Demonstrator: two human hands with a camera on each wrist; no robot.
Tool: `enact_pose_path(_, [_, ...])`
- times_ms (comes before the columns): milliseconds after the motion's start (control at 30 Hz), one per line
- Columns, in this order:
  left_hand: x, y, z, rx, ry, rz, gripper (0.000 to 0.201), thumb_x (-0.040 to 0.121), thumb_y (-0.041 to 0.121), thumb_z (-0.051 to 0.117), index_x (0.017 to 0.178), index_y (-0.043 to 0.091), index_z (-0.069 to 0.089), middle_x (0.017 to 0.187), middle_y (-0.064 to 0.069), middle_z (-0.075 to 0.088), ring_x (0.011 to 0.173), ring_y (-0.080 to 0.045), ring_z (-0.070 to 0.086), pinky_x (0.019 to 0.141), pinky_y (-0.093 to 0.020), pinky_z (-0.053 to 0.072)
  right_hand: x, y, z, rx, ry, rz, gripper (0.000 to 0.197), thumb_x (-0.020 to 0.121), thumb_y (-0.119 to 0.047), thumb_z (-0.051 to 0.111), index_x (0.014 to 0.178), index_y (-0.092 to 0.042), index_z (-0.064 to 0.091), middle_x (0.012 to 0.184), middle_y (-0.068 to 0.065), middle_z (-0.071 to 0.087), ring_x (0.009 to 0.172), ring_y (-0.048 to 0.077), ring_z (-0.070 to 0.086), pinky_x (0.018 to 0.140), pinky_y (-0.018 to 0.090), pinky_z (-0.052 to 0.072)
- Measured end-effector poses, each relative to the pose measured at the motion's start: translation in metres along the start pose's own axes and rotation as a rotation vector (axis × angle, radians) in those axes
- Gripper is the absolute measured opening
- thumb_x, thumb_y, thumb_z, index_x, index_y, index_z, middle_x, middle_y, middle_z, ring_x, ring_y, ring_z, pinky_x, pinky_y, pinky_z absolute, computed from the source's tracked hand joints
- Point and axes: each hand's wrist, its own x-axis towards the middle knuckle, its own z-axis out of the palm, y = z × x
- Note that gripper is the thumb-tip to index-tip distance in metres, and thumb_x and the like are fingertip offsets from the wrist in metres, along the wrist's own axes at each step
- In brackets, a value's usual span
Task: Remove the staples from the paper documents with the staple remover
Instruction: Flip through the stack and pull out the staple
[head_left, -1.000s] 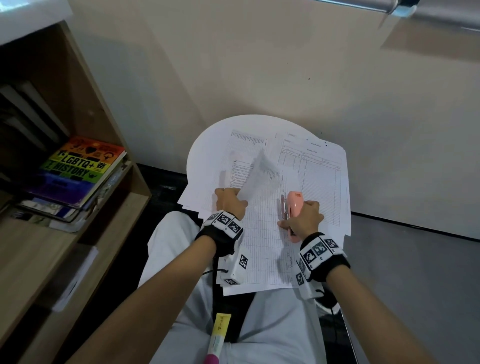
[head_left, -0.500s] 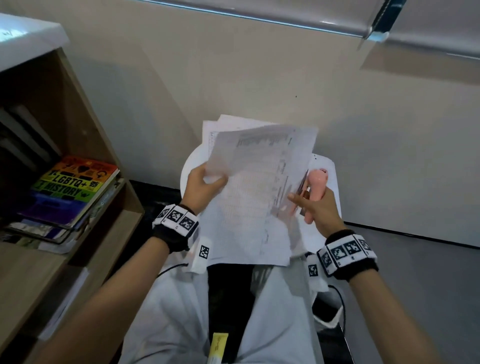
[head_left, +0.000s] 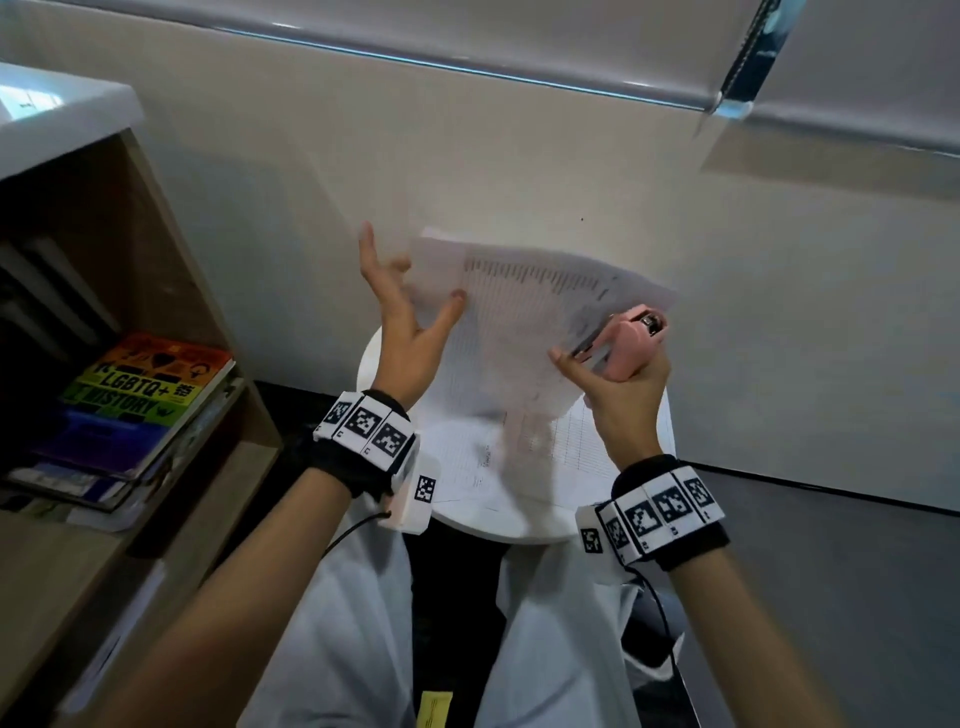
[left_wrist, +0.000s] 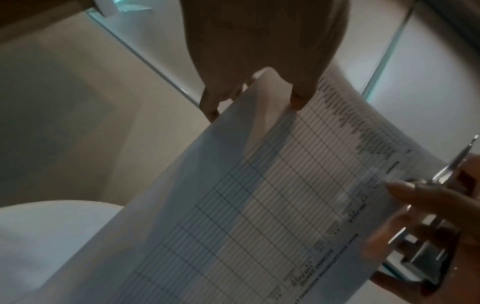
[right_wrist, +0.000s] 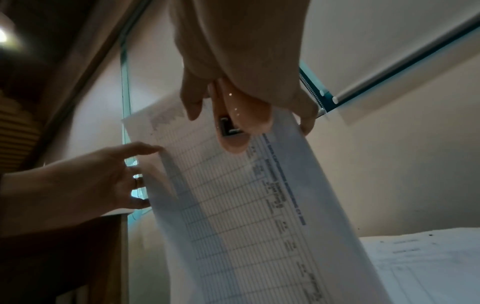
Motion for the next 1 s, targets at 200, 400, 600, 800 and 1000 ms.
enact_pose_path(200, [0.018, 0.010, 0.009, 0.033, -0.104, -0.146, 0.023, 0.099, 0.007, 0.040, 0.118, 0.019, 0.037, 0.108, 0.018, 0.050, 0.095, 0.020, 0.050, 0.089, -0.010, 0.037, 0.016, -0.003, -0.002, -0.076, -0.062, 0.049, 0.058, 0.064, -0.005, 0.086, 0.109, 0.014, 0.055, 0.106, 0.021, 0.067, 0.093, 0.023, 0.069, 0.070, 0.024, 0.058])
enact_pose_path(400, [0.028, 0.025, 0.016, 0.136, -0.053, 0.147, 0.009, 0.101, 0.021, 0.036, 0.104, 0.012, 0.035, 0.097, -0.015, 0.057, 0.085, -0.025, 0.060, 0.075, -0.041, 0.053, 0.033, -0.015, 0.007, -0.083, -0.059, -0.007, 0.057, 0.064, -0.008, 0.088, 0.108, 0.010, 0.057, 0.103, 0.027, 0.065, 0.093, 0.036, 0.067, 0.077, 0.041, 0.060])
enact_pose_path(600, [0.014, 0.001, 0.016, 0.175, -0.070, 0.056, 0.010, 0.102, 0.022, 0.035, 0.107, 0.013, 0.035, 0.102, -0.012, 0.056, 0.094, -0.030, 0.060, 0.080, -0.047, 0.054, 0.028, -0.001, 0.004, -0.126, -0.081, 0.064, 0.066, 0.061, -0.019, 0.090, 0.113, 0.007, 0.057, 0.107, 0.025, 0.065, 0.095, 0.035, 0.067, 0.077, 0.044, 0.060])
enact_pose_path(800, [0.019, -0.008, 0.018, 0.161, -0.073, -0.025, 0.011, 0.102, 0.021, 0.034, 0.106, 0.011, 0.037, 0.105, -0.015, 0.059, 0.091, -0.022, 0.060, 0.080, -0.042, 0.053, 0.037, -0.024, 0.006, -0.077, 0.050, 0.030, 0.068, 0.068, -0.003, 0.083, 0.122, 0.003, 0.043, 0.104, 0.017, 0.064, 0.083, 0.013, 0.068, 0.071, 0.031, 0.060])
enact_pose_path(1000, [0.024, -0.013, 0.015, 0.165, -0.086, -0.022, 0.010, 0.102, 0.019, 0.034, 0.106, 0.010, 0.037, 0.102, -0.006, 0.056, 0.091, -0.017, 0.058, 0.081, -0.036, 0.052, 0.074, -0.110, 0.036, 0.327, 0.270, -0.240, 0.072, 0.073, -0.006, 0.070, 0.135, 0.005, 0.034, 0.100, 0.015, 0.062, 0.074, 0.025, 0.059, 0.068, 0.036, 0.055])
